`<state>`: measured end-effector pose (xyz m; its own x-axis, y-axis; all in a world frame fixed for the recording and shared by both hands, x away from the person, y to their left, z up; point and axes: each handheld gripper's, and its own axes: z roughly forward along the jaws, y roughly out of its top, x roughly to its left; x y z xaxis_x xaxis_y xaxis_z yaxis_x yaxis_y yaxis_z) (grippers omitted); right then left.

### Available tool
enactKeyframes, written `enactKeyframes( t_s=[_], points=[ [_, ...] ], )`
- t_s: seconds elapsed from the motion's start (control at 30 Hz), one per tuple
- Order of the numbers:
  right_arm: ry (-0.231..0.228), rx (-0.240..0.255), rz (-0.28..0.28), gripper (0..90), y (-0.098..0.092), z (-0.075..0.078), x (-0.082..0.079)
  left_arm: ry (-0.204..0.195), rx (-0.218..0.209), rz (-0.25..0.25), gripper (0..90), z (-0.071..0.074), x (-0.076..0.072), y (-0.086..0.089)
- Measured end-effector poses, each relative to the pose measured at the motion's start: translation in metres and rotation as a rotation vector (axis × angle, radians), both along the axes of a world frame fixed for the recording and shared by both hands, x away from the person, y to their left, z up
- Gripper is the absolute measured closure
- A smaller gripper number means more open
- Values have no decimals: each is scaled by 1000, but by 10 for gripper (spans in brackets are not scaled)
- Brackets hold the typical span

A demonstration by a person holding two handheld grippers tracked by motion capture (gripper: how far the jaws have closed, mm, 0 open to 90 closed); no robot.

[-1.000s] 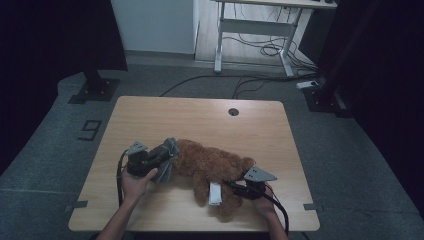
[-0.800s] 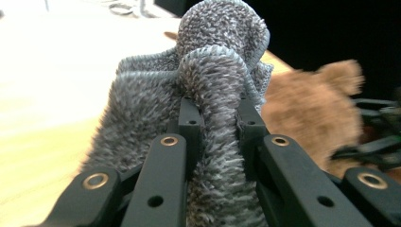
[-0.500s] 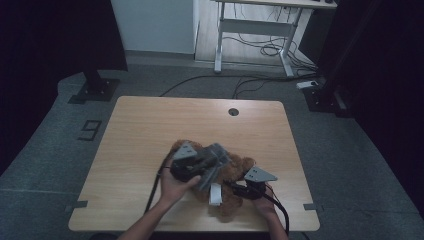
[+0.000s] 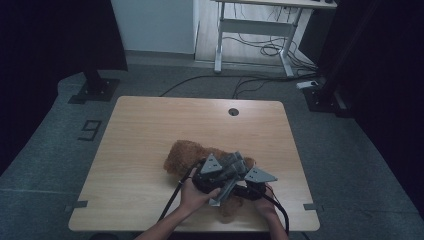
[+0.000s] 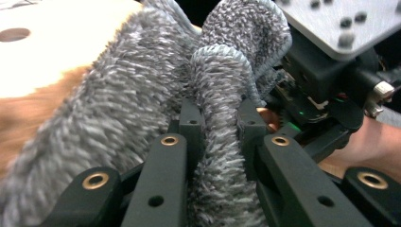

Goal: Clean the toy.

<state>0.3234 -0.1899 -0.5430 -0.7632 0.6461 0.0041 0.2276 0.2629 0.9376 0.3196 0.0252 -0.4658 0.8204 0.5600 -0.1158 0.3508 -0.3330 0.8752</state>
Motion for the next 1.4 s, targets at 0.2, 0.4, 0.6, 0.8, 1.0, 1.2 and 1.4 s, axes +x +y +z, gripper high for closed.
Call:
enactKeyframes(
  t_s=[0.2,0.4,0.6,0.8,1.0,1.2,1.4],
  points=[
    [-2,2,4,469,-1,-1,-1,6,-55,153,774,12,20,64],
    [-6,10,6,470,0,-1,-1,16,-107,248,774,11,27,125],
    [-4,11,5,470,0,-2,-1,10,-77,336,774,2,29,157],
    [-4,10,5,470,-1,-2,-1,75,-64,391,776,-21,43,172],
    [-7,6,4,470,-2,-2,-1,146,-49,403,776,-37,53,178],
    [-5,2,9,470,-3,-1,-1,78,-90,370,775,-7,42,174],
    [-8,-8,12,467,-3,0,-1,19,-86,262,774,31,37,137]
  ],
)
